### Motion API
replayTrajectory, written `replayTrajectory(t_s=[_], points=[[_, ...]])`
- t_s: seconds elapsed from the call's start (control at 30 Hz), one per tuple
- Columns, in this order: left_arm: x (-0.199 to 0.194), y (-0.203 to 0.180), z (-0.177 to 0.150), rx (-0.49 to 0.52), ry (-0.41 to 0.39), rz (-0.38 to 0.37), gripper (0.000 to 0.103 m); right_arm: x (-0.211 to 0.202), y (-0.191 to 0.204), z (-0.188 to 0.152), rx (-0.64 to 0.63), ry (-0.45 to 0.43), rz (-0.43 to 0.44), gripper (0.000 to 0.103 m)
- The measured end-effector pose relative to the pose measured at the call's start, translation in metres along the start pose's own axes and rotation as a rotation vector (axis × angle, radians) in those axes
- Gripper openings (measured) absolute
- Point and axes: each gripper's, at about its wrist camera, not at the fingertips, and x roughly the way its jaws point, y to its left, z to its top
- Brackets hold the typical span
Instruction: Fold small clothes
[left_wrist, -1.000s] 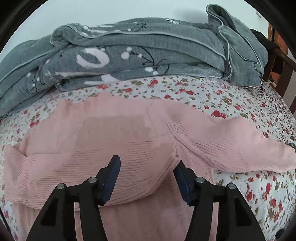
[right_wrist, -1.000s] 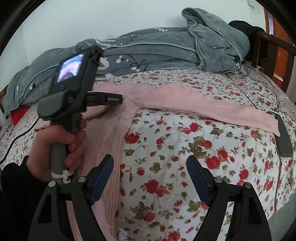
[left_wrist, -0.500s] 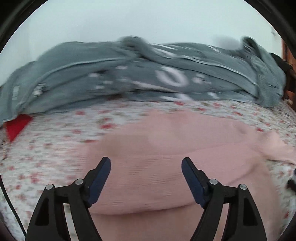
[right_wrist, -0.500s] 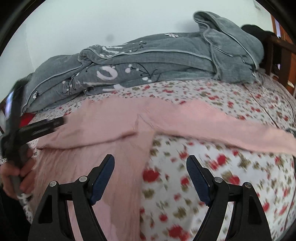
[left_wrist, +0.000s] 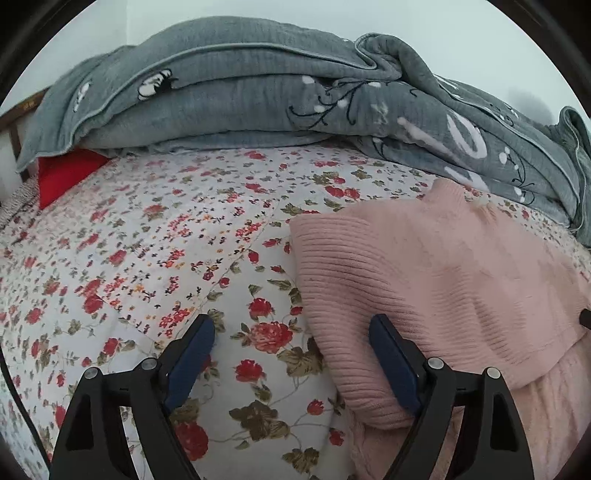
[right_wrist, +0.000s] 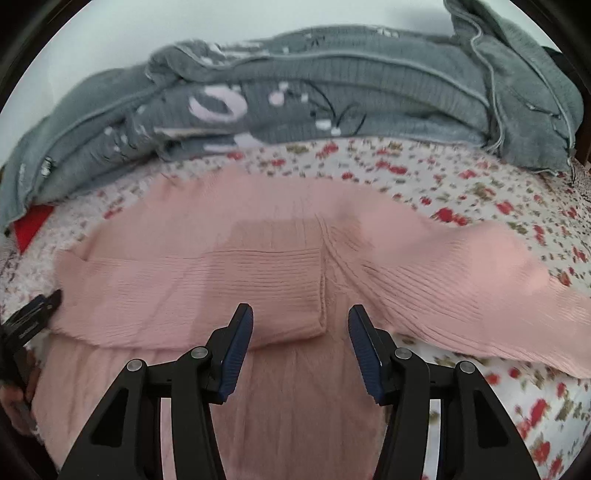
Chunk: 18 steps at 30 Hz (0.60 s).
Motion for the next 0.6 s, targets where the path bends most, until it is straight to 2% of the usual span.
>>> replayTrajectory(t_s=[0.07,0.13,0.17,0.23,0.27,0.4,0.5,0.6], points=[[0.000,-0.001,-0.001,0.004,0.000,0.004,0.087,0.010,0.006,-0.002,-0.029,-0.013,-0.038,0.051],[0.001,0.001,0.000,-0.007,0.004,-0.012,0.087,0.008,0.010,-0.002,-0.059,-0.029,-0.056,0.036],[0.000,0.003,0.000,-0.016,0.005,-0.023,0.087,0.006,0.013,-0.004,-0.074,-0.045,-0.076,0.022],[0.000,0.006,-0.001,-0.031,0.007,-0.039,0.087,0.005,0.015,-0.006,-0.093,-0.058,-0.108,0.017],[0.000,0.007,-0.001,-0.035,0.007,-0.043,0.087,0.003,0.015,-0.006,-0.096,-0.067,-0.112,0.011],[0.001,0.009,-0.001,-0.045,0.005,-0.055,0.087,-0.010,0.003,-0.008,-0.051,-0.134,-0.079,0.005],[0.001,0.011,-0.001,-0.057,0.001,-0.078,0.087,-0.026,-0.010,-0.011,0.019,-0.239,-0.054,0.004],[-0.002,0.017,0.000,-0.082,-0.014,-0.133,0.088,-0.033,-0.012,-0.013,0.052,-0.290,-0.099,0.003]])
